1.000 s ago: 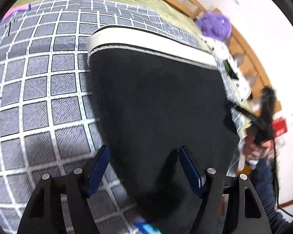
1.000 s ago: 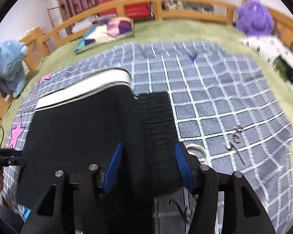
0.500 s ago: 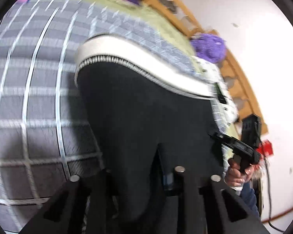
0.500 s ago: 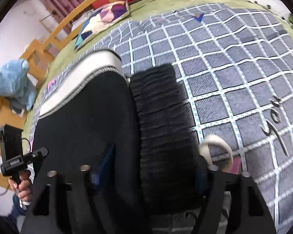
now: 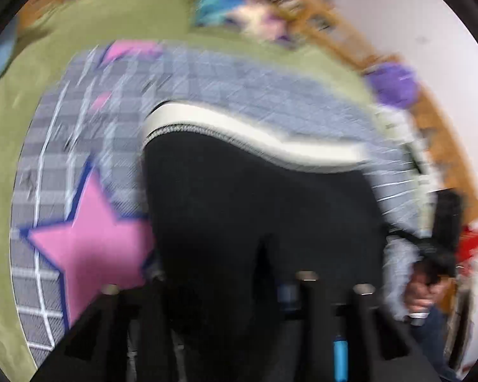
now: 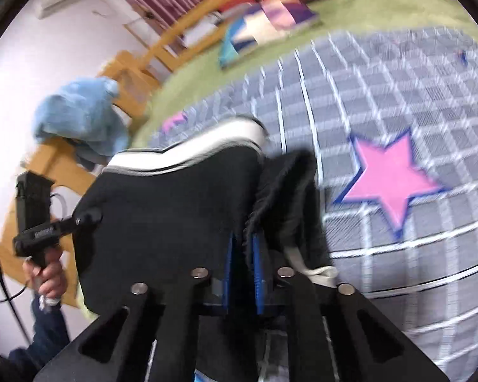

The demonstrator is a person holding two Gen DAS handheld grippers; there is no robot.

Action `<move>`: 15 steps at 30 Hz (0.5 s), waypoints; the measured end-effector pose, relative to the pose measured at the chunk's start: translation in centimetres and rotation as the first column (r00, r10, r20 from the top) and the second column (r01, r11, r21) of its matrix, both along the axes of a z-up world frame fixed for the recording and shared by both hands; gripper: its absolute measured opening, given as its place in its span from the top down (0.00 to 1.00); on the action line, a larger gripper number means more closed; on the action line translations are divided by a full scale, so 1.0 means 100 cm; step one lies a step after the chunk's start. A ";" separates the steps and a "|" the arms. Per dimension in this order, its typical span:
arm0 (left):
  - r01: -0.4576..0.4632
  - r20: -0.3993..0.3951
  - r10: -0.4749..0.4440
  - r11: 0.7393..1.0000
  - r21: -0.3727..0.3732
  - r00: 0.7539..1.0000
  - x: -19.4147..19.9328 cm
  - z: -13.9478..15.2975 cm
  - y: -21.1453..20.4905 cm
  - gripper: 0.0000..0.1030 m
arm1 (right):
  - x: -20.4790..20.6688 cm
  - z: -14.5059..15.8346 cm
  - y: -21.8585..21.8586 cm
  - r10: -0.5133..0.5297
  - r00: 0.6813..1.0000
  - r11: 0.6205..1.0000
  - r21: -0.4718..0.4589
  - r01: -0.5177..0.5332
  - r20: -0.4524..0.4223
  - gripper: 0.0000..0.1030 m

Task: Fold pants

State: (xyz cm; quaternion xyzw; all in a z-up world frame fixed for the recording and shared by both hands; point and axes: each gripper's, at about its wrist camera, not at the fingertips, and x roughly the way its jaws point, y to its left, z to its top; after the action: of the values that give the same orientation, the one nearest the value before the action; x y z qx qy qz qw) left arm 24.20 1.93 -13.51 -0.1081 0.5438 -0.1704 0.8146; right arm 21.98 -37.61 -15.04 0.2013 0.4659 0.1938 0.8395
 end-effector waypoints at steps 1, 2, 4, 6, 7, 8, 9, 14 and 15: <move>-0.018 -0.004 0.018 1.000 0.018 1.000 -0.003 -0.012 0.002 0.41 | 0.003 -0.009 0.007 -0.002 1.000 0.999 -0.044 0.002 0.000 0.71; -0.035 -0.011 0.035 0.998 0.043 0.999 -0.004 -0.023 0.004 0.27 | 0.006 -0.016 0.013 0.008 1.000 0.996 -0.092 -0.009 -0.010 0.67; -0.051 0.011 0.051 0.998 0.034 0.999 -0.010 -0.023 0.004 0.25 | 0.006 -0.013 0.017 0.034 0.999 0.989 -0.144 -0.036 -0.014 0.67; -0.046 0.037 0.046 0.999 0.016 0.998 -0.020 -0.015 0.009 0.26 | -0.005 0.006 0.010 0.008 1.000 0.982 -0.187 -0.010 -0.009 0.66; -0.049 0.054 0.047 0.998 0.030 0.997 -0.025 -0.010 0.011 0.26 | -0.013 0.017 0.007 -0.006 1.000 0.975 -0.224 0.011 0.026 0.66; -0.051 0.067 0.047 0.998 0.047 0.997 -0.029 -0.007 0.012 0.26 | -0.019 0.028 0.004 -0.011 0.997 0.968 -0.247 0.029 0.073 0.65; -0.050 0.083 0.044 0.996 0.067 0.996 -0.036 -0.006 0.011 0.26 | -0.026 0.041 0.005 -0.007 0.992 0.965 -0.260 0.039 0.122 0.65; -0.038 0.145 0.021 0.993 0.112 0.989 -0.063 0.010 0.008 0.26 | -0.022 0.042 0.025 0.050 0.990 0.961 -0.278 -0.012 0.132 0.55; -0.038 0.149 0.022 0.994 0.103 0.989 -0.066 0.011 0.011 0.26 | -0.012 0.027 0.035 0.073 0.992 0.946 -0.323 -0.037 0.099 0.53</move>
State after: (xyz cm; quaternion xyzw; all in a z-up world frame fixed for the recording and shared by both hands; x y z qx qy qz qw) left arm 17.56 3.06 -12.39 -0.0600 0.4885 -0.1365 0.8597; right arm 20.75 -34.12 -12.38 0.0384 0.4500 0.1498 0.8795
